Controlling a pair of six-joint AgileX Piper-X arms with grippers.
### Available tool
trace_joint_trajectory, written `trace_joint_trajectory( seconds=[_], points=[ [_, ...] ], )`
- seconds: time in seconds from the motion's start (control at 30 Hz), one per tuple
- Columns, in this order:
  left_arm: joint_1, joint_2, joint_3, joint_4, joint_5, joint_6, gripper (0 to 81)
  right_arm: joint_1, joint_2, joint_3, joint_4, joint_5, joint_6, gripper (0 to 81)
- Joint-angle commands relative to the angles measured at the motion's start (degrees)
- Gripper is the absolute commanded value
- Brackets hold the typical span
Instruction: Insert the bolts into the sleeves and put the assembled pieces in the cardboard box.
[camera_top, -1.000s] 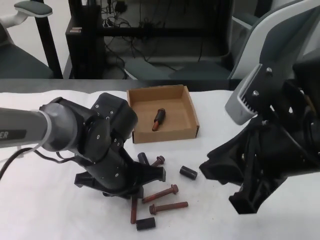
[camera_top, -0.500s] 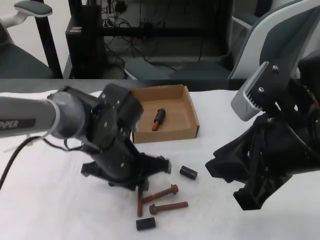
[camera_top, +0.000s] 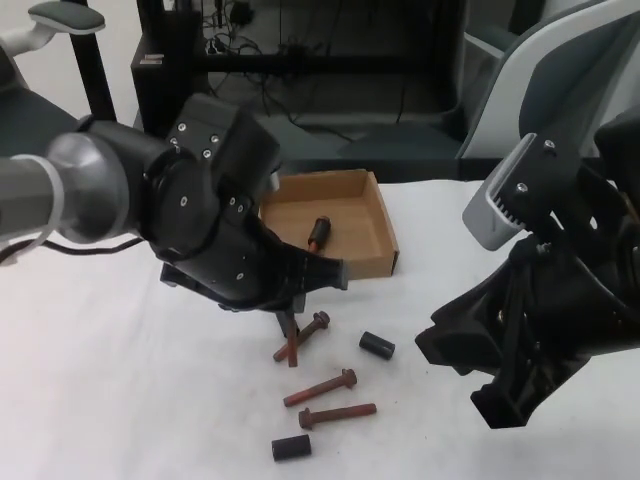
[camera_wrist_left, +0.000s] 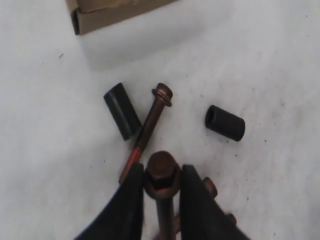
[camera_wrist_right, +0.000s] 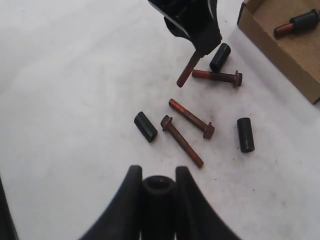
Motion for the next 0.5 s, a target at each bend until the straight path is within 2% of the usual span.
trace_joint_trajectory(
  seconds=[0.0,0.3,0.47],
  points=[
    [-0.2,-0.7,0.6,0.4,-1.0,1.4,1.7,-0.3,-0.8,-0.2,-0.3,-0.8,-0.4,0.6],
    [-0.2,-0.3,3.9,1.0,-3.5,4.6,1.7,-0.3,-0.8,-0.2,-0.3,-0.8,-0.4,0.6],
    [-0.2,3.0,4.0,1.0,-2.3,5.4,1.7,-0.3,-0.8,-0.2,-0.3,-0.8,-0.4,0.6]
  ],
)
